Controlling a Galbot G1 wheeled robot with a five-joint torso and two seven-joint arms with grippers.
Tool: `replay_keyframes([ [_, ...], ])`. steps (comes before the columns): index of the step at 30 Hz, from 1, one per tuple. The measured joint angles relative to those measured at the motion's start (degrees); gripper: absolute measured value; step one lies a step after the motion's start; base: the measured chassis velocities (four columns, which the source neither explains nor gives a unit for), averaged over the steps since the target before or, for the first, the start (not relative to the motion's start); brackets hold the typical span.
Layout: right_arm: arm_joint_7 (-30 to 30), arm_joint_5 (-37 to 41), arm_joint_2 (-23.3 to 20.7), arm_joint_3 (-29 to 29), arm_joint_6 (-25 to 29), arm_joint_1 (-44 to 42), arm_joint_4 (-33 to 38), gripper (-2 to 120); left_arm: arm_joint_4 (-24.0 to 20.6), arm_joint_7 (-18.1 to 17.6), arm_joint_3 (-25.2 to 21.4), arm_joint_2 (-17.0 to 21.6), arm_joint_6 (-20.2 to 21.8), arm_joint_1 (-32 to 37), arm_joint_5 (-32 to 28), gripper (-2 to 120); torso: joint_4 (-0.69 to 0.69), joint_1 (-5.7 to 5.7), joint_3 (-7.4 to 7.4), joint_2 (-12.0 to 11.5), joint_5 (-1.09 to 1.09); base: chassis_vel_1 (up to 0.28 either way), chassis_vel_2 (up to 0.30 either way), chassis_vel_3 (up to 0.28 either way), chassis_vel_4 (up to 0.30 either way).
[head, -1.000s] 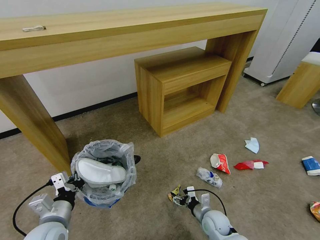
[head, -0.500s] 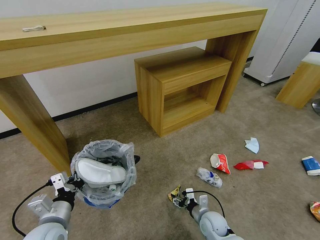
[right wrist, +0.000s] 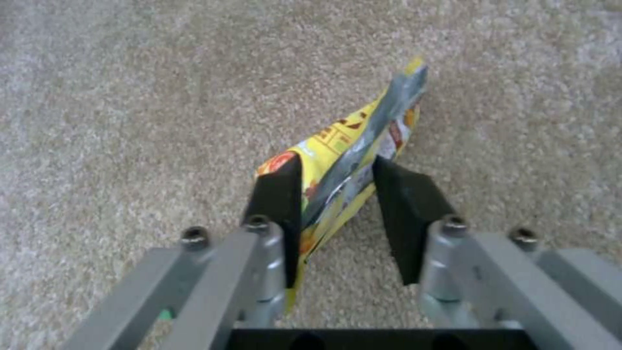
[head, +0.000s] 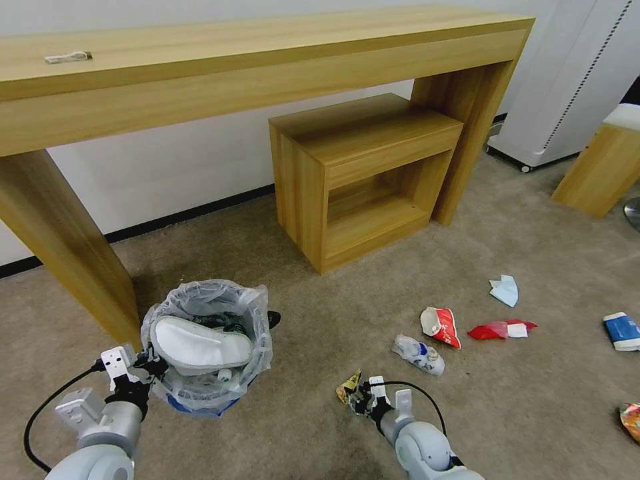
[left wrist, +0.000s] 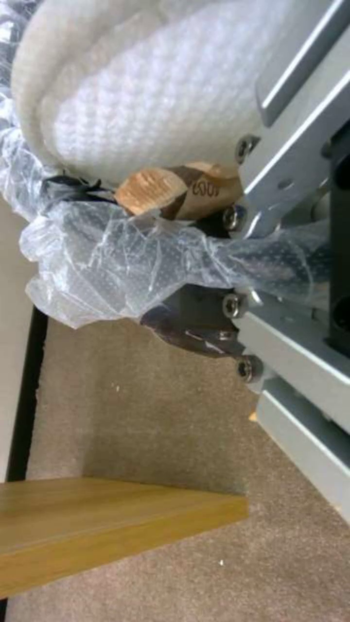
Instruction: Pick up the trash bin and place the garbage on the floor into it.
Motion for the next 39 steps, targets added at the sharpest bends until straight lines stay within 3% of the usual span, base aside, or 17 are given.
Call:
replay_keyframes([
  [5, 0.2, 0.0, 0.0, -0.1, 0.1, 0.4, -0.4, 10, 0.3, -0.1, 0.0, 0.2, 0.0, -0.3, -0.3, 1, 0.0, 0.0, 0.0, 0.0, 0.0, 0.0, 0.0, 0.0, 0.0],
  [9, 0.3, 0.0, -0.1, -0.1, 0.2, 0.7, -0.7, 7, 0.4, -0.2, 0.2, 0.3, 0.0, -0.6, -0.6, 1, 0.0, 0.0, 0.0, 0.0, 0.0, 0.0, 0.0, 0.0, 0.0],
  [27, 0.4, -0.6, -0.2, -0.8, 1.4, 1.0, -2.2, 0, 0.9, -0.2, 0.8, -0.1, 0.1, -0.7, 0.0, 1, 0.0, 0.0, 0.0, 0.0, 0.01, 0.0, 0.0, 0.0, 0.0],
  [39, -1.2, 0.8, -1.4, 1.0, 5.5, -0.5, 0.7, 0, 1.9, 0.0, 2.1, -0.8, 0.1, -1.1, 1.3, 1, 0.0, 0.0, 0.0, 0.0, 0.0, 0.0, 0.0, 0.0, 0.0],
])
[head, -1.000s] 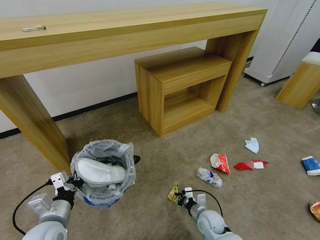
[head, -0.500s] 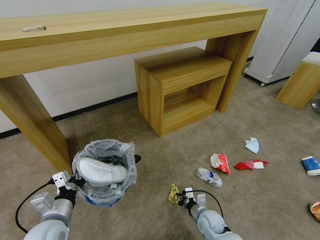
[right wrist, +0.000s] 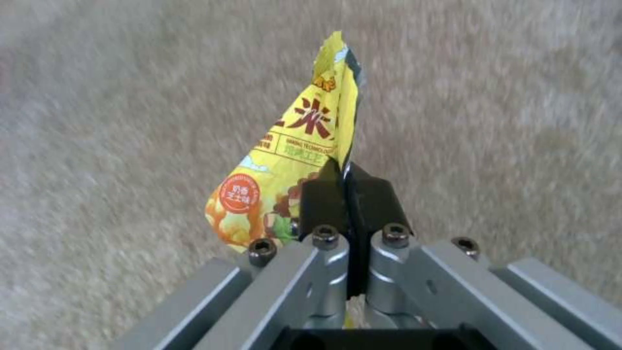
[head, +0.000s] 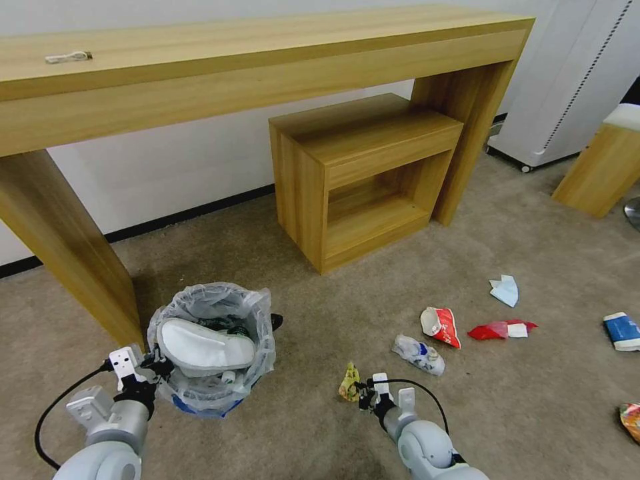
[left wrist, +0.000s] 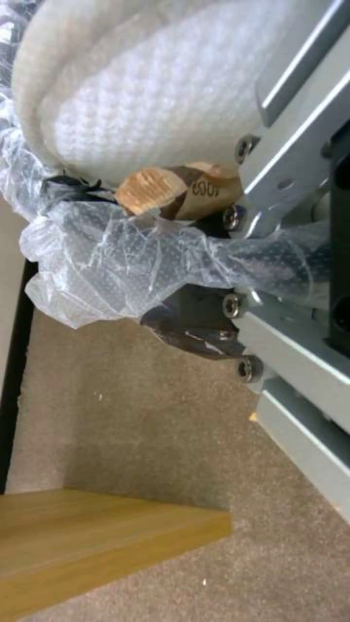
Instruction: Pick up the trash bin and place the garbage on the floor into it.
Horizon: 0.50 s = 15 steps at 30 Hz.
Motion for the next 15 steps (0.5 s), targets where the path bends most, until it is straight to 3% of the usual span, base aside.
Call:
replay_keyframes([
  [15, -11.1, 3.0, -0.8, 2.2, 14.4, -1.4, 3.3, 0, 0.6, 0.7, 1.3, -0.4, -0.4, -0.2, 1.1, 1, 0.0, 0.0, 0.0, 0.0, 0.0, 0.0, 0.0, 0.0, 0.0],
])
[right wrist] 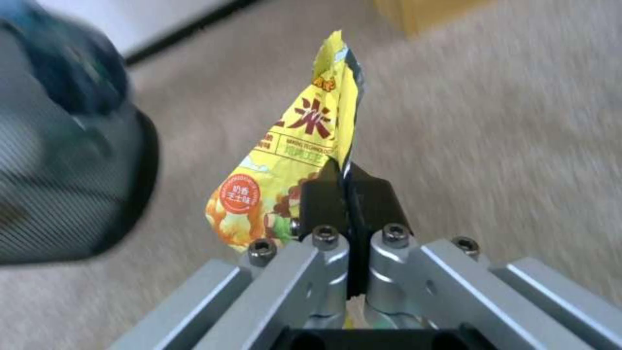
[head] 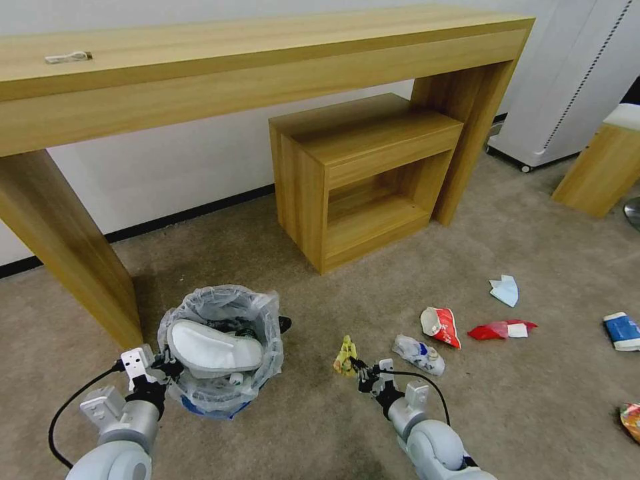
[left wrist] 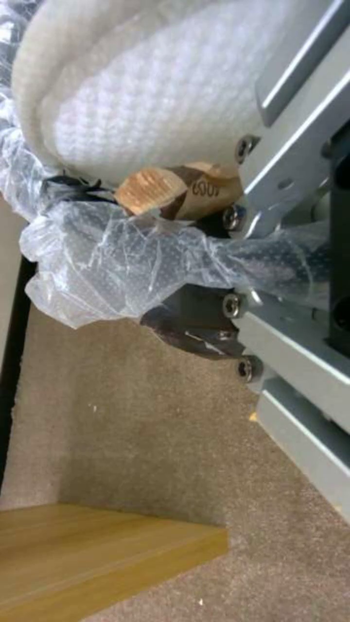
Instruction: Pick up the trash bin and place the garbage on the floor into it.
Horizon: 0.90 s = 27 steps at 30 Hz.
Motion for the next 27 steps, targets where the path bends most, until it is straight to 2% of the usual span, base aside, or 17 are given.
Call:
replay_keyframes([
  [1, 0.0, 0.0, 0.0, 0.0, 0.0, 0.0, 0.0, 0, 0.0, 0.0, 0.0, 0.0, 0.0, 0.0, 0.0, 1, 0.0, 0.0, 0.0, 0.0, 0.0, 0.0, 0.0, 0.0, 0.0],
  [3, -2.9, 0.9, -0.3, 0.2, 3.5, 0.0, 0.5, 0, 0.1, 0.2, 0.3, 0.0, -0.1, 0.0, 0.3, 1, 0.0, 0.0, 0.0, 0.0, 0.0, 0.0, 0.0, 0.0, 0.0],
  [9, -5.4, 2.3, -0.6, 0.2, 6.4, -0.1, 1.7, 0, 0.3, 0.4, 1.0, 0.0, -0.2, 0.0, 0.8, 1, 0.0, 0.0, 0.0, 0.0, 0.0, 0.0, 0.0, 0.0, 0.0],
  [16, -13.5, 7.3, -2.2, 0.7, 11.0, 0.0, 9.0, 0, 0.7, 1.1, 2.9, 0.2, -0.4, 0.4, 2.5, 1, 0.0, 0.0, 0.0, 0.0, 0.0, 0.0, 0.0, 0.0, 0.0],
  [27, -20.5, 11.2, -5.5, -0.7, 13.1, 1.0, 15.8, 0, 1.5, 1.8, 4.9, 0.4, -0.6, 0.8, 4.7, 1, 0.0, 0.0, 0.0, 0.0, 0.0, 0.0, 0.0, 0.0, 0.0],
])
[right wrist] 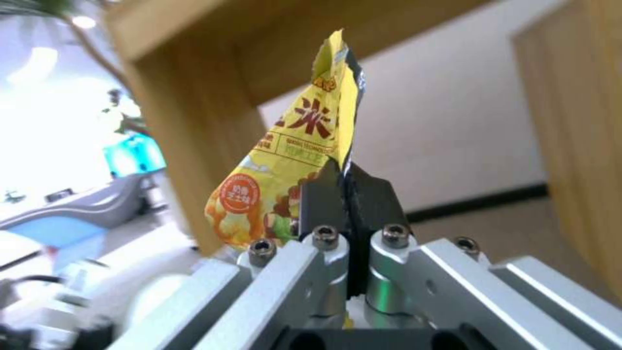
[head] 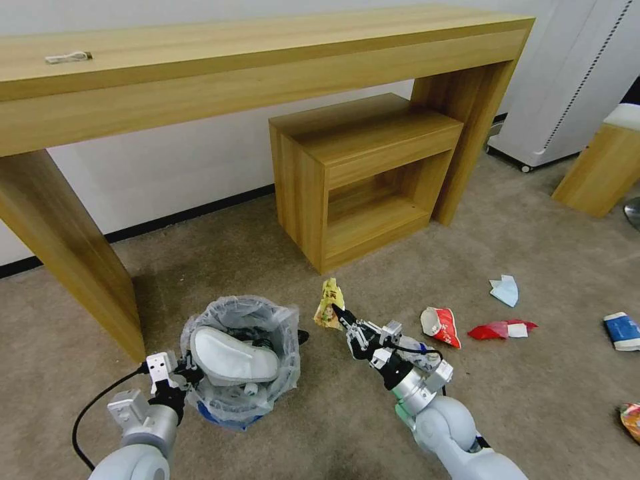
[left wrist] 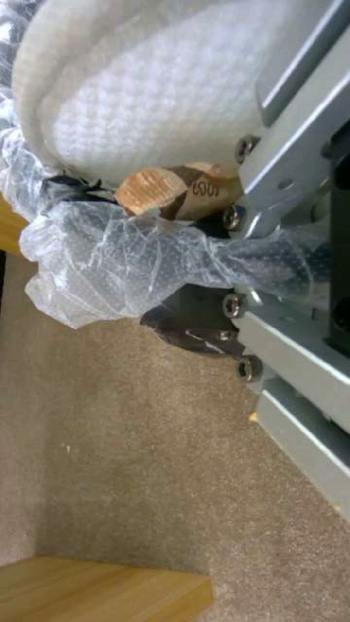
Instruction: Pick up the trash bin and place the garbage on the floor into it.
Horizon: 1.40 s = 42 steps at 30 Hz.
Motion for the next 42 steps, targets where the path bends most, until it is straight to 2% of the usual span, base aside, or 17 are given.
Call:
replay_keyframes([
  [6, -4.5, 1.4, -2.5, -1.5, 0.1, 1.7, 3.0, 0, 0.2, 0.7, 1.0, 0.4, 0.0, 0.1, 1.2, 1, 0.0, 0.0, 0.0, 0.0, 0.0, 0.0, 0.0, 0.0, 0.0],
  [17, -8.6, 2.5, -4.6, -5.4, -0.6, 5.8, 4.3, 0, 0.9, 1.6, 2.6, 0.3, 0.0, 0.3, 3.4, 1, 0.0, 0.0, 0.0, 0.0, 0.0, 0.0, 0.0, 0.0, 0.0],
  [23, -9.3, 3.0, -6.7, -8.2, -1.0, 8.4, 4.2, 0, 1.3, 1.8, 3.0, -0.1, 0.0, 0.1, 4.1, 1, 0.0, 0.0, 0.0, 0.0, 0.0, 0.0, 0.0, 0.0, 0.0],
  [26, -9.6, 3.3, -8.4, -11.4, -1.3, 10.4, 3.8, 0, 1.7, 1.9, 3.2, -0.6, 0.0, -0.2, 4.6, 1, 0.0, 0.0, 0.0, 0.0, 0.0, 0.0, 0.0, 0.0, 0.0],
  [42, -11.3, 3.2, -10.4, -19.1, -2.1, 14.8, 1.5, 0, 2.2, 2.0, 3.3, -1.8, 0.1, -0.9, 5.1, 1, 0.0, 0.0, 0.0, 0.0, -0.01, 0.0, 0.0, 0.0, 0.0],
])
